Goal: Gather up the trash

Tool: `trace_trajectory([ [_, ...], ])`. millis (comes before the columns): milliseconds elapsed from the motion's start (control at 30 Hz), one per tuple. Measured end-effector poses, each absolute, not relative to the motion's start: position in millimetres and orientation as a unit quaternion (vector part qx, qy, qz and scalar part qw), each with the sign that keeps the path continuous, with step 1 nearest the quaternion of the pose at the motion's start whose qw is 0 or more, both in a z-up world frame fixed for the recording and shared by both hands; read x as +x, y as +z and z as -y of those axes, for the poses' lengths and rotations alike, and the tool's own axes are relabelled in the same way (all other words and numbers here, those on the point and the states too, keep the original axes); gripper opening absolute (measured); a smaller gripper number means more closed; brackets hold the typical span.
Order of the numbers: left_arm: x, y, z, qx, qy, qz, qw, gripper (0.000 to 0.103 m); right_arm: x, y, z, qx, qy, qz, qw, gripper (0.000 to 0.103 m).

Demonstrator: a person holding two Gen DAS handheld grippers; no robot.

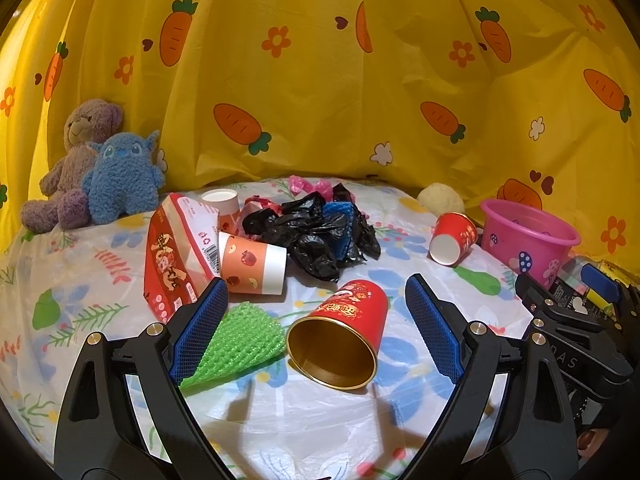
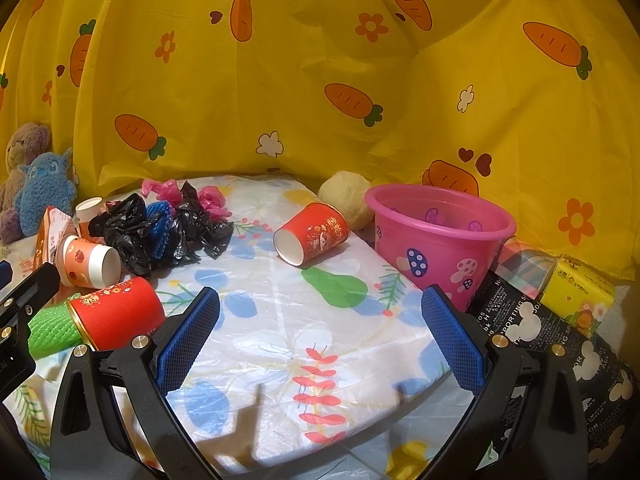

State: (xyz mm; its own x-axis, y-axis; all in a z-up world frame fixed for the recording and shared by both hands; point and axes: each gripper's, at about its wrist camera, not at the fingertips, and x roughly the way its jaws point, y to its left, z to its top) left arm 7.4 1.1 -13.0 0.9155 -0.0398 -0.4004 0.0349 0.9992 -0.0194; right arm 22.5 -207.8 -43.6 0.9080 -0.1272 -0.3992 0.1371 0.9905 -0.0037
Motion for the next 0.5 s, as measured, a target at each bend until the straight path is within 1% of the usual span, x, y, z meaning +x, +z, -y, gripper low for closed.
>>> trace_trajectory([
  [500,11.5,-15.0,0.5,-0.007,-0.021,-0.208,0.978,0.089,31.0,-48.4,208.0,0.009,-0.065,-0.208,0.976,0.098],
])
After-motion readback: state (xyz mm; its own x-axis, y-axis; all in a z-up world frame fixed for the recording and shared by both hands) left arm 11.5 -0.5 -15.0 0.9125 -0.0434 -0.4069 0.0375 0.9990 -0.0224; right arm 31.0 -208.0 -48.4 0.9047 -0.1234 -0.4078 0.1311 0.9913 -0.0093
